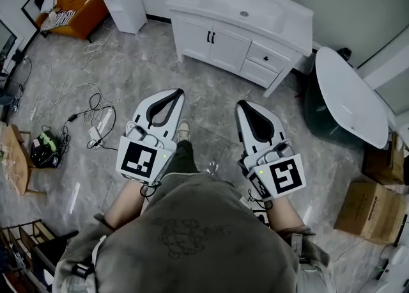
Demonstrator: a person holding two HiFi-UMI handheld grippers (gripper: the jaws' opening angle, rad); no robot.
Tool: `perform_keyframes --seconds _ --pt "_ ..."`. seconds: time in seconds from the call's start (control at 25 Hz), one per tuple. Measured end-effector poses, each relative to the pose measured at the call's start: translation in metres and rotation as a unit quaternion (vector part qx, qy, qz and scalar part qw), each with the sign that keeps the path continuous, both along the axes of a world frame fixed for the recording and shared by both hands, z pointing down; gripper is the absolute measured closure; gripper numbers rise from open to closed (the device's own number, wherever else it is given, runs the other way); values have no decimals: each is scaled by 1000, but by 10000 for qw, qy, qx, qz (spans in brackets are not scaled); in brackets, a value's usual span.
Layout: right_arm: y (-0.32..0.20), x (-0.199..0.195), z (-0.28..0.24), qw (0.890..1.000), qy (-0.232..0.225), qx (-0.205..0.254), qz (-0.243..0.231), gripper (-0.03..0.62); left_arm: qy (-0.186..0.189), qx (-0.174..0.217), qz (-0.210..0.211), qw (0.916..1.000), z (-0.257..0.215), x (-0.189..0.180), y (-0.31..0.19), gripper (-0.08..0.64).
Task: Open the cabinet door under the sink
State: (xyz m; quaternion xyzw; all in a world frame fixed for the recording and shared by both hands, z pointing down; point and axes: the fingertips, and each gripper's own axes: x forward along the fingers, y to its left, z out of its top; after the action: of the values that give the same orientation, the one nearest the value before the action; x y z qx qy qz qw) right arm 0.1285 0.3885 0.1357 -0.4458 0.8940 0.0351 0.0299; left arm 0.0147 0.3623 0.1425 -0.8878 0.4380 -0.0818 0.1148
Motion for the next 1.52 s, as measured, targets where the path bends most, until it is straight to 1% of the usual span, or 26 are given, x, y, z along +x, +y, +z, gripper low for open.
perform_keyframes --seconds 0.2,0.4,0.52,0.72,0.84,1.0,1.08,1.16,1.28,1.4,1.52 --pt "-34 -2 1 9999 80 -48 94 563 53 -15 34 10000 0 -7 -32 543" --pt "-77 -4 3 9996 104 -99 227 563 -23 -105 47 9999 6 -17 -75 544" --pt "-105 -6 7 9992 78 -189 331 563 -89 -128 146 9998 11 -23 -103 543" --pt "-163 -23 13 9987 107 -354 340 563 -42 -316 303 9990 12 -33 -161 543" --pt "-198 -34 13 9983 138 -431 356 563 -102 -320 373 9987 11 -42 -196 543" --pt "-247 -52 10 9976 251 -502 412 563 -182 -338 611 9974 9 -54 -243 543" --pt "-273 -59 10 9969 318 -542 478 563 -205 -368 628 9971 10 -63 -268 543" --pt "-297 -67 10 9965 313 -586 509 563 -205 -439 670 9966 12 -71 -294 544" --pt "-332 -78 10 9962 275 -653 497 563 -239 -580 869 9942 19 -78 -329 543" --pt "-365 -84 13 9952 307 -751 555 563 -264 -651 999 9925 24 -81 -364 543" --pt "-394 -85 15 9941 329 -784 677 563 -250 -700 1030 9919 28 -82 -395 543"
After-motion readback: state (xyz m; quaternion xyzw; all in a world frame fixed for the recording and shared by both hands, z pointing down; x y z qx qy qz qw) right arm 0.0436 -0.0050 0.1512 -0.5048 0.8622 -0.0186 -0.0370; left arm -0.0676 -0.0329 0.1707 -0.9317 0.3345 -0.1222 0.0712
